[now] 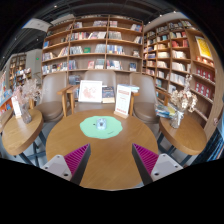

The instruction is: Arrange mouse

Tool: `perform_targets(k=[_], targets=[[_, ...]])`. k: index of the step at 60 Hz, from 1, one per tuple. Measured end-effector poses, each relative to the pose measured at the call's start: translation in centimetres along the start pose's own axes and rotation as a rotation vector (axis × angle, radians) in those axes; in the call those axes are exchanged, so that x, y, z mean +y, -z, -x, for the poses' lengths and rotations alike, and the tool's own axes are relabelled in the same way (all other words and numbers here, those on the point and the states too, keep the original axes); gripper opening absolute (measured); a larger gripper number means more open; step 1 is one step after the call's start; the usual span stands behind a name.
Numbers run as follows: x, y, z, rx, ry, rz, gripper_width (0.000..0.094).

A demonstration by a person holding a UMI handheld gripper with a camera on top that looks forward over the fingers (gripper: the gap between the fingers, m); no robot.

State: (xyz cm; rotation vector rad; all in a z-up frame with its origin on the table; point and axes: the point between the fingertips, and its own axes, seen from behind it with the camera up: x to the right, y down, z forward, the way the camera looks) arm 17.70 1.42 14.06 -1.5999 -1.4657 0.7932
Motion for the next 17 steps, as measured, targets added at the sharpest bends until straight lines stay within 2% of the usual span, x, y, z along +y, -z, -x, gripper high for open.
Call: perform_targets(k=[8, 17], targets=[[3.0, 2.8, -0.2, -0.031, -0.030, 0.018, 0.0854], [3.8, 4.7, -0.5, -0.032, -0.019, 0.002, 0.0856]])
